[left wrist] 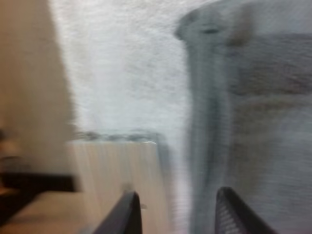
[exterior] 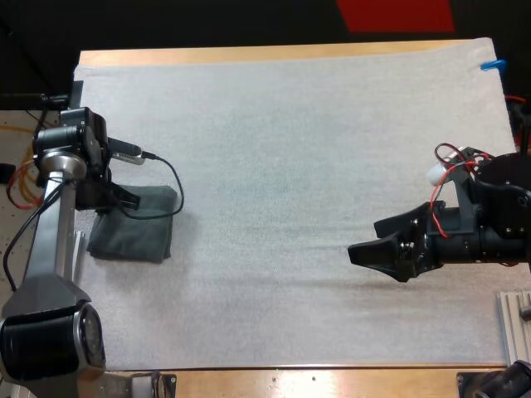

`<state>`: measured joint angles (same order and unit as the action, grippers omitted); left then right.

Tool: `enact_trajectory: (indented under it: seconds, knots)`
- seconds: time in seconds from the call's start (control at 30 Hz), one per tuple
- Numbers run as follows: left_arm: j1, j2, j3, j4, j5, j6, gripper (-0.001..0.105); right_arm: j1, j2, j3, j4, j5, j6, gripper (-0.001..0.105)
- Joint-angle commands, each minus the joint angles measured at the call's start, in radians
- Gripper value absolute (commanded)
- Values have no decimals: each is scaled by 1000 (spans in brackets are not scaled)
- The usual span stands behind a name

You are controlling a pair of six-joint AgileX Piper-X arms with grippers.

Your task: Pick towel from pile fold and stack

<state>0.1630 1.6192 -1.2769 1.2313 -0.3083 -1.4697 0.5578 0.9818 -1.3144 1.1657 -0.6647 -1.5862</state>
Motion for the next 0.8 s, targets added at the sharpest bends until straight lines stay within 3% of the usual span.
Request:
enact_trajectory:
  seconds: [0.0, 0.1, 0.43, 0.77]
  knots:
    - [0, -14, -1, 56, 89, -27, 35, -6, -2, 2, -10, -14, -15, 74]
    - [0, -11, 11, 106, 201, -30, 35, -6, -2, 2, -10, -14, -15, 74]
    - [0, 17, 157, -95, 236, -22, 35, -6, -2, 2, -10, -14, -18, 74]
    - [0, 127, 159, -104, 236, -22, 35, -6, -2, 2, -10, -6, -18, 74]
